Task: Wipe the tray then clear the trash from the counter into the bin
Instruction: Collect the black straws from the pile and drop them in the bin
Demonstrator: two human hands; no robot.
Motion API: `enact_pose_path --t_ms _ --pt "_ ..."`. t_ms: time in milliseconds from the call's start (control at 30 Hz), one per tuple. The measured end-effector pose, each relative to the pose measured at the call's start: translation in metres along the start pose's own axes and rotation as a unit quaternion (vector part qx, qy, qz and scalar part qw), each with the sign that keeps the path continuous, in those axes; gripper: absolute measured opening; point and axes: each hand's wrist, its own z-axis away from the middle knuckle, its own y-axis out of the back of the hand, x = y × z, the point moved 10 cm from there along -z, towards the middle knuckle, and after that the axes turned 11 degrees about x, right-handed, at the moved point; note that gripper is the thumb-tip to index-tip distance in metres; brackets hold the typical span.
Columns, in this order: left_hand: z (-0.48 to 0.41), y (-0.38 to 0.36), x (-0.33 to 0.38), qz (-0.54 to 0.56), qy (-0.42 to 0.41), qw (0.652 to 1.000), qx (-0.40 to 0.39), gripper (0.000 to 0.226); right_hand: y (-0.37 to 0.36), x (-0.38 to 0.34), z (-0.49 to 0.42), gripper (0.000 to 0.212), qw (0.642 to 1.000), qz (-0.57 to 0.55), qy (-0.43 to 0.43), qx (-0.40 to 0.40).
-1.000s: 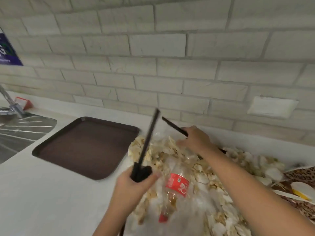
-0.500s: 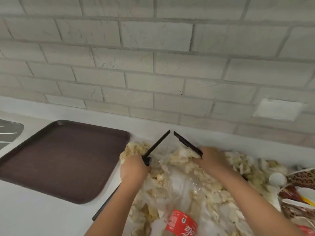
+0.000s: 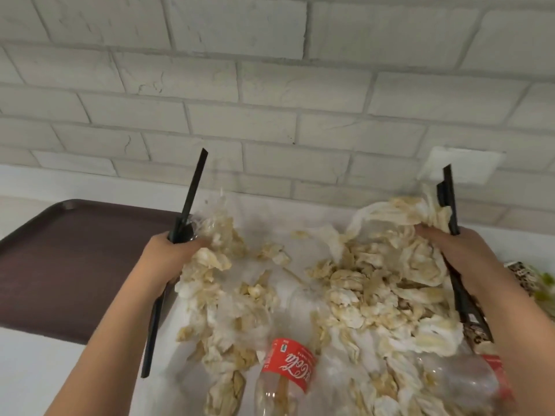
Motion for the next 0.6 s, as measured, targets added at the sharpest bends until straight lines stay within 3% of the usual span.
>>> enact_pose_path --t_ms 100,200,333,400,467,533,600 --pt "-0.001 0.000 0.008 -0.008 -0.009 1.000 -0.012 0.041 0.010 -0.001 0.004 0.051 0.999 -0.035 -0.013 0.008" --pt "0.010 -0.010 0.021 -0.046 -0.050 0.997 -0.048 0.035 0.015 -0.010 0.010 0.059 0.995 0.086 0.041 0.012" --pt "0.035 -0.021 0.016 -0.139 -0.100 0.982 -0.081 0.056 -0.008 0.002 0.020 0.090 0.947 0.300 0.105 -0.046" --pt "0.057 -0.038 0.000 -0.234 -0.139 0.956 -0.113 0.067 -0.033 0.023 0.031 0.109 0.911 0.379 0.119 -0.108" --pt "0.079 -0.059 -0.025 -0.327 -0.166 0.919 -0.145 0.064 -0.058 0.042 0.039 0.118 0.876 0.437 0.139 -0.151" --pt "0.086 -0.066 -0.041 -0.362 -0.188 0.906 -0.117 0.048 -0.072 0.053 0.037 0.113 0.858 0.467 0.156 -0.149" --pt "0.079 -0.054 -0.042 -0.351 -0.181 0.916 -0.067 0.028 -0.074 0.051 0.030 0.087 0.851 0.482 0.178 -0.110"
